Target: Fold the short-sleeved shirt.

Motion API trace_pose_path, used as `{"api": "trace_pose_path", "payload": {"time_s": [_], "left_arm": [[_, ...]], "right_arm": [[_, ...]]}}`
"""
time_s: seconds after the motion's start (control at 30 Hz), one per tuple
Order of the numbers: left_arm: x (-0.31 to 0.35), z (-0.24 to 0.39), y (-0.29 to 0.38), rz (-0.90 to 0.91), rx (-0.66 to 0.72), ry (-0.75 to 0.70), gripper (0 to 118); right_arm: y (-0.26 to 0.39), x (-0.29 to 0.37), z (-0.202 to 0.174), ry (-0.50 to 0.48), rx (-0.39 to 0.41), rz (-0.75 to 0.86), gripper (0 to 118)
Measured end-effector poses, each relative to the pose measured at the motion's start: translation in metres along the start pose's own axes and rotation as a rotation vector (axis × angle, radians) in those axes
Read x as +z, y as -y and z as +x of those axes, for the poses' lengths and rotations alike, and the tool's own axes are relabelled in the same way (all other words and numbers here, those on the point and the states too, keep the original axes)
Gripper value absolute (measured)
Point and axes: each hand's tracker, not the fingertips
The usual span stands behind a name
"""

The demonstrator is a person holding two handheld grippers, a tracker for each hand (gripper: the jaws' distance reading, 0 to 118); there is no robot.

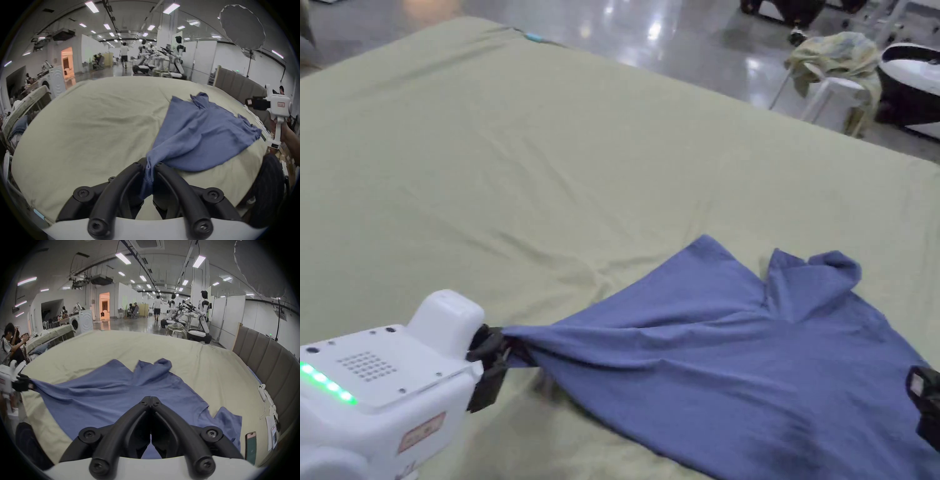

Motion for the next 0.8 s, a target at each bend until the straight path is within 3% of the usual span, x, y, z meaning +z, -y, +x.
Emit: {"api": "trace_pose_path", "payload": {"time_s": [0.17,0.2,0.23,0.27,0.3,0.33,0.47,0.53,0.6,0.63,0.7,0.8], "left_arm": [[-0.009,0.002,-0.005,0.017,0.039,-0.003,7],[-0.011,0.003,-0.006,0.011,0.046,-0.006,7],[-0.013,0.004,-0.007,0.009,0.058,-0.025,7],[-0.014,0.007,-0.008,0.006,0.057,-0.014,7],[-0.015,0.009,-0.009,0.004,0.060,-0.017,7],[-0.016,0.011,-0.011,0.001,0.061,-0.019,7],[-0.017,0.023,-0.022,-0.025,0.051,-0.034,7],[-0.017,0.026,-0.027,-0.035,0.045,-0.039,7],[-0.020,0.030,-0.030,-0.039,0.020,-0.057,7],[-0.021,0.031,-0.032,-0.038,0.017,-0.062,7],[-0.022,0.033,-0.035,-0.039,0.020,-0.056,7],[-0.027,0.037,-0.042,-0.028,0.016,-0.054,7]], "right_arm": [[-0.020,-0.076,0.058,0.062,0.034,-0.081,1],[-0.025,-0.095,0.069,0.059,0.041,-0.099,11],[-0.030,-0.113,0.078,0.036,0.044,-0.130,48],[-0.035,-0.134,0.086,0.011,0.032,-0.164,94],[-0.038,-0.159,0.096,-0.022,0.011,-0.226,114],[-0.039,-0.178,0.101,-0.031,-0.003,-0.286,117],[-0.028,-0.236,0.108,0.002,0.033,-0.327,110],[-0.018,-0.249,0.110,-0.024,0.016,-0.378,95],[-0.014,-0.240,0.109,-0.077,-0.050,-0.363,92],[-0.017,-0.228,0.106,-0.044,-0.044,-0.306,69],[-0.021,-0.204,0.094,-0.028,0.023,-0.247,2],[-0.029,-0.175,0.088,-0.082,0.012,-0.281,2]]}}
